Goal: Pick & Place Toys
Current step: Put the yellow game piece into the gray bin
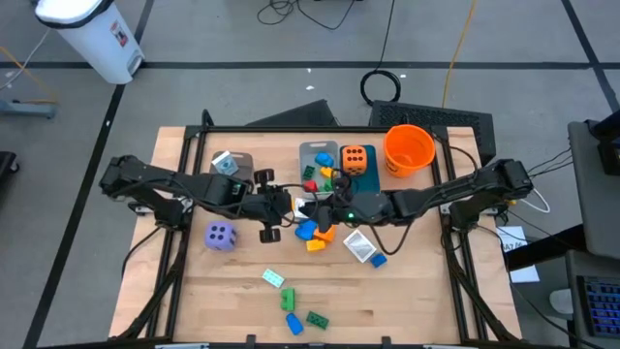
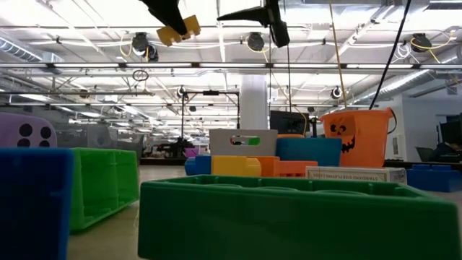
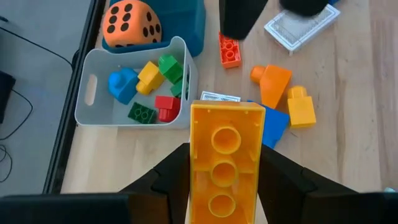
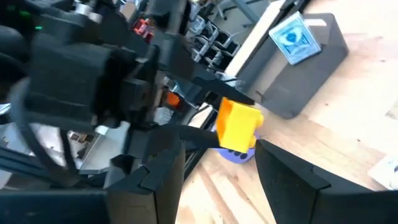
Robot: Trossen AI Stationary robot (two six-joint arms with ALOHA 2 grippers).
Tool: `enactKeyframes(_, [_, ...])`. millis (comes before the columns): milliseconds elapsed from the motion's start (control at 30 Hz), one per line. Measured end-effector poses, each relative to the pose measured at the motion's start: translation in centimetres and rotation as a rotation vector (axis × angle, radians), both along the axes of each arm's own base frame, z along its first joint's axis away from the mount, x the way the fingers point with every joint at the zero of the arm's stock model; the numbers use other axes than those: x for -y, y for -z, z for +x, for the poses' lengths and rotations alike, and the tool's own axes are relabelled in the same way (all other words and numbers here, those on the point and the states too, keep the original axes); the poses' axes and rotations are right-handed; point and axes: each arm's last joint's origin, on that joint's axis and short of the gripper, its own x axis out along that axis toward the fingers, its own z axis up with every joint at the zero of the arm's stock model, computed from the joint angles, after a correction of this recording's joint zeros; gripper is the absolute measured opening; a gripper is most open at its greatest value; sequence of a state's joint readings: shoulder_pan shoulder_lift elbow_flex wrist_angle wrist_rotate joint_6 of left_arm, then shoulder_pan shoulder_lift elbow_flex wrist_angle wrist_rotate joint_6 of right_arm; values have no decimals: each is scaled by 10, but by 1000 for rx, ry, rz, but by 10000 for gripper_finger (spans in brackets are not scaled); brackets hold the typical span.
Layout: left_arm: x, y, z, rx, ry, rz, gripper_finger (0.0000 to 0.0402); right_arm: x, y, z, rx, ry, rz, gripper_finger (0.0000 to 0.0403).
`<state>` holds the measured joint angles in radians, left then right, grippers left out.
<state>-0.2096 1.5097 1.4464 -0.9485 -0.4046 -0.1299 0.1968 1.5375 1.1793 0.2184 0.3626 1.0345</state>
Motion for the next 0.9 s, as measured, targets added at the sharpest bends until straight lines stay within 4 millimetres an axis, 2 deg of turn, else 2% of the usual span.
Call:
enactKeyframes(267, [5, -3, 3, 47, 34, 2, 156, 9, 0, 1, -2, 30, 23, 187])
enactKeyframes(467, [9, -8, 9, 113, 87, 27, 156, 11, 2, 1, -15, 7, 37, 187])
enactKeyframes(900, [9, -8, 16, 143, 106, 94, 156, 13, 2, 2, -20, 0, 59, 187])
